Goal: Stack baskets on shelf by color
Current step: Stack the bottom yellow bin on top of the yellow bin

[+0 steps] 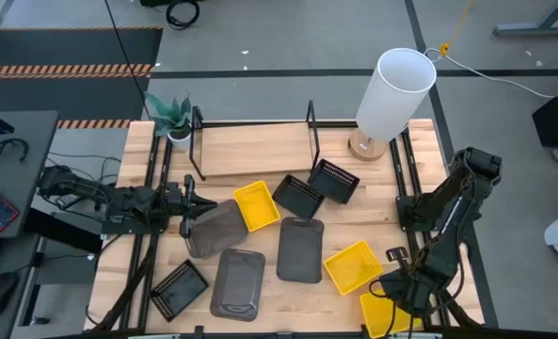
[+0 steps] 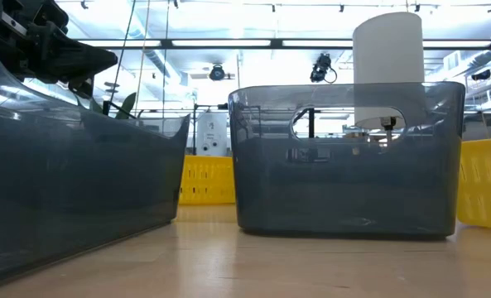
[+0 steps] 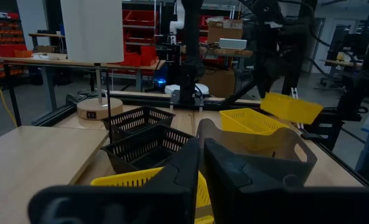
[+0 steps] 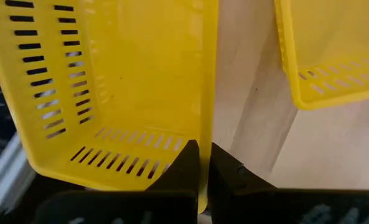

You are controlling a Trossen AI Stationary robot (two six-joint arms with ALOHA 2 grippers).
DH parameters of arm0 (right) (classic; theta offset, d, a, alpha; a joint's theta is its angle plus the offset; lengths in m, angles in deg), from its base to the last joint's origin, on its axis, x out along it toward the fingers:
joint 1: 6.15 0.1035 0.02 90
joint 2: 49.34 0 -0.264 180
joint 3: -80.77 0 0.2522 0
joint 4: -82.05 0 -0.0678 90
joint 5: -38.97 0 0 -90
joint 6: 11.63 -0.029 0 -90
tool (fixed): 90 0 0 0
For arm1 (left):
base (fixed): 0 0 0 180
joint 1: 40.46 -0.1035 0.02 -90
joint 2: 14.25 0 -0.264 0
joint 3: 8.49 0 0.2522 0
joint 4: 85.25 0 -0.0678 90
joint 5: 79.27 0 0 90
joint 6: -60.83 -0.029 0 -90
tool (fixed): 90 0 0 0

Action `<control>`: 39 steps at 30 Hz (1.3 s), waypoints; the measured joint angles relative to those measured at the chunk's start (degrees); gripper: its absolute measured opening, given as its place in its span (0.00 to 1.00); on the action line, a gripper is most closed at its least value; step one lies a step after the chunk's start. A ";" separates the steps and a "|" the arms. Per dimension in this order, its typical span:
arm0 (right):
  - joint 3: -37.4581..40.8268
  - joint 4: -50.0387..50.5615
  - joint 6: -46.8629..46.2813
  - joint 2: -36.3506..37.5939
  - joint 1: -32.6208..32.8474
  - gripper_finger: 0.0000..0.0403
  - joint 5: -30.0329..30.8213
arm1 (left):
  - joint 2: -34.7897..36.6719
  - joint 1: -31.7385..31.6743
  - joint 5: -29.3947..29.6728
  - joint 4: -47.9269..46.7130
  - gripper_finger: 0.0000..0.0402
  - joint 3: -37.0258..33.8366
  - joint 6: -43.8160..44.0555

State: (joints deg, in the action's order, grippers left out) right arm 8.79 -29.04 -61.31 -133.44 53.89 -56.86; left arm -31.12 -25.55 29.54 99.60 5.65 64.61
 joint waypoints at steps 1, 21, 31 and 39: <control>-0.43 0.70 0.32 0.74 -0.23 0.03 0.27 | -0.01 -0.01 -0.01 0.00 0.09 0.01 -0.01; -11.71 19.53 29.48 3.48 -14.53 0.03 14.62 | -0.01 -0.01 -0.02 0.00 0.09 -0.01 0.01; -9.94 16.90 43.52 3.44 -23.56 0.03 16.29 | -0.01 -0.01 -0.01 0.00 0.07 0.01 0.01; -4.43 11.10 49.93 3.42 -28.92 0.03 11.19 | 0.01 0.01 -0.02 0.00 0.09 -0.01 0.01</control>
State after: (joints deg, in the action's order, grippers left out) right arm 4.36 -17.94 -11.38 -130.02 24.97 -45.67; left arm -31.11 -25.55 29.52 99.60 5.63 64.62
